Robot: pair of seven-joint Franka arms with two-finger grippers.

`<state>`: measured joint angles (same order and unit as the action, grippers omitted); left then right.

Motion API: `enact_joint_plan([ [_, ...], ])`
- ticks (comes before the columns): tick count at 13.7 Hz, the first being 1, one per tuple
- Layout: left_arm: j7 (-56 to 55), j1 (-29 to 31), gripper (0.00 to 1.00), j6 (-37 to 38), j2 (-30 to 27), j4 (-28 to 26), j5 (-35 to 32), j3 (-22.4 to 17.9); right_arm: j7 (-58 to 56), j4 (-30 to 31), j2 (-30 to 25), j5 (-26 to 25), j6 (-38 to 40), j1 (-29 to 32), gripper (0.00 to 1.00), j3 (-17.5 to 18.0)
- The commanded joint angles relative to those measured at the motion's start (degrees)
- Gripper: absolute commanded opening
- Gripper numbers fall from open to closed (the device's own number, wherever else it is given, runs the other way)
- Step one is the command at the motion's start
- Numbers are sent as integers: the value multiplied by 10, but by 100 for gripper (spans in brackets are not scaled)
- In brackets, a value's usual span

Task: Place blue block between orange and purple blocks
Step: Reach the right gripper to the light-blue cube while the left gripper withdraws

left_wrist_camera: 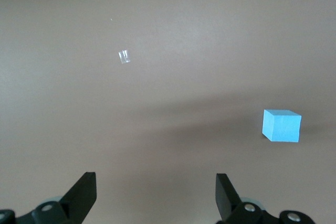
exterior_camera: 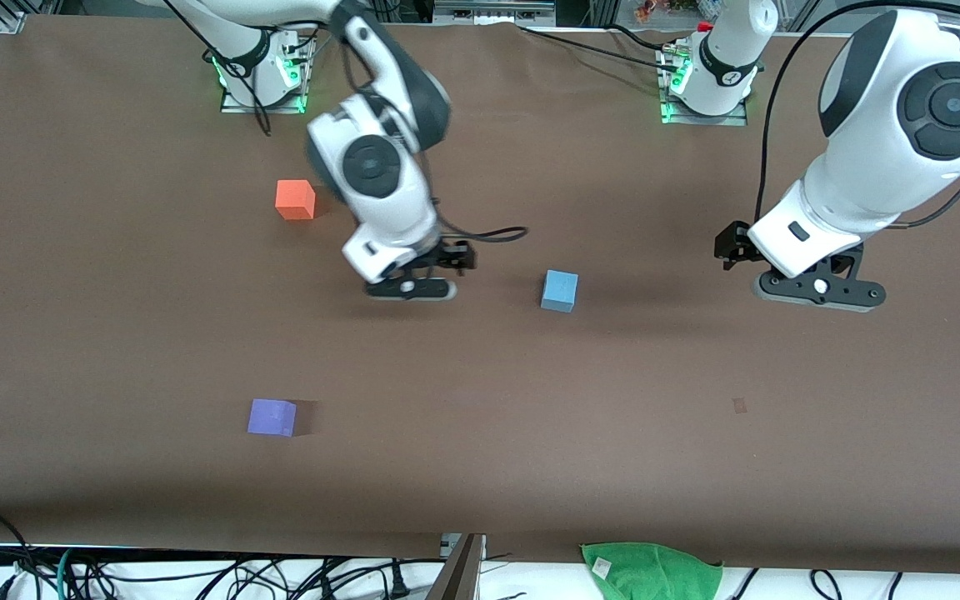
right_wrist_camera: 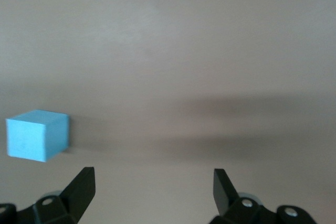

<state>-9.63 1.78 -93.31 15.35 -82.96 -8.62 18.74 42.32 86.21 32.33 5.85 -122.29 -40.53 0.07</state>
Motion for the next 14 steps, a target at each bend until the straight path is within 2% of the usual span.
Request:
enact_joint_plan([
  [1, 13, 21, 100, 8, 31, 60, -7, 3, 99, -35, 58, 0, -78, -45, 99, -7],
  [4, 11, 14, 100, -17, 38, 78, -10, 2, 206, -180, 174, -3, -88, -80, 99, -14],
  [5, 13, 1, 100, -18, 22, 72, -9, -11, 229, -223, 206, -4, -89, -85, 99, -14],
  [6, 13, -49, 100, -19, -1, 65, -6, -64, 244, -248, 228, -8, -94, -91, 99, -15],
  [7, 13, -89, 100, -19, -22, 53, -2, -117, 257, -255, 241, -12, -112, -96, 99, -15],
  [8, 13, -101, 100, -25, -48, 28, 14, -135, 271, -254, 250, -13, -141, -105, 99, -16],
  [10, 14, -80, 100, -81, -127, -82, 73, -138, 290, -255, 270, -13, -188, -126, 99, -29],
  [11, 14, -76, 100, -86, -147, -112, 73, -138, 297, -255, 279, -13, -203, -137, 99, -37],
  [14, 15, -72, 100, -59, -140, -93, 72, -140, 298, -256, 293, -13, -220, -150, 99, -48],
])
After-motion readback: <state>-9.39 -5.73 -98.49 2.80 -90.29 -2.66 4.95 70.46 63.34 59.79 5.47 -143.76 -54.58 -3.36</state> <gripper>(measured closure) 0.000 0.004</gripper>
